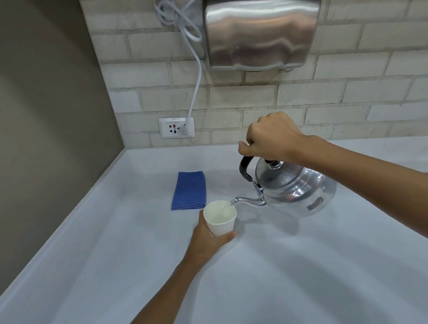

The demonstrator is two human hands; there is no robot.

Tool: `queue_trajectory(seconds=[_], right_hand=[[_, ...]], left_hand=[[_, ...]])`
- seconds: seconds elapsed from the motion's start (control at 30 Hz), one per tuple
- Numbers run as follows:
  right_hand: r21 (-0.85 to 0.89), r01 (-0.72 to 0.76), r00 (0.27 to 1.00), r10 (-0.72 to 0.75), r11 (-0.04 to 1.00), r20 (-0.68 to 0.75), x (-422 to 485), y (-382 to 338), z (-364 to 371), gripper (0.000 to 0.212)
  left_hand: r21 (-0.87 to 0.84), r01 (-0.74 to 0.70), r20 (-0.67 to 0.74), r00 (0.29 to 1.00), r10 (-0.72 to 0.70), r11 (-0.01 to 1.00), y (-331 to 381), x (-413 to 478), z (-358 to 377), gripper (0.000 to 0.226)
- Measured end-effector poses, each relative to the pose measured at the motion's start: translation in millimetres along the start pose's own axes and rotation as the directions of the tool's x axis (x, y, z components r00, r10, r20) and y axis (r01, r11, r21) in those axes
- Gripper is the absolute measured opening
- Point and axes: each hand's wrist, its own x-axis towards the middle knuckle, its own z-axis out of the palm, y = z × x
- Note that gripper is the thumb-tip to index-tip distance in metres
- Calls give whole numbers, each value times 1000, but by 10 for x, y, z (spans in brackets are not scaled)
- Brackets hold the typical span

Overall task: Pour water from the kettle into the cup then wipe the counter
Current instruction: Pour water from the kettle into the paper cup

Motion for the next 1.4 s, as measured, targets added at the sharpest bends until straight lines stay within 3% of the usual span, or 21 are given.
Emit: queue_trajectory(seconds=[0.53, 0.8, 1.4], right_hand=[[-9, 6, 1000, -6, 1000, 8, 19, -6, -19, 54], [-6, 12, 1000, -12, 1000, 7, 10, -16, -31, 55], [-18, 24, 1000, -24, 1000, 16, 7, -45, -59, 55]], left_hand=[[27, 13, -8, 1000, -13, 1000, -10, -8, -14, 71], [0, -3, 5, 1000, 3, 1000, -24, 4, -8, 82], [10, -18, -7, 1000, 18, 1000, -24, 19, -1, 81]])
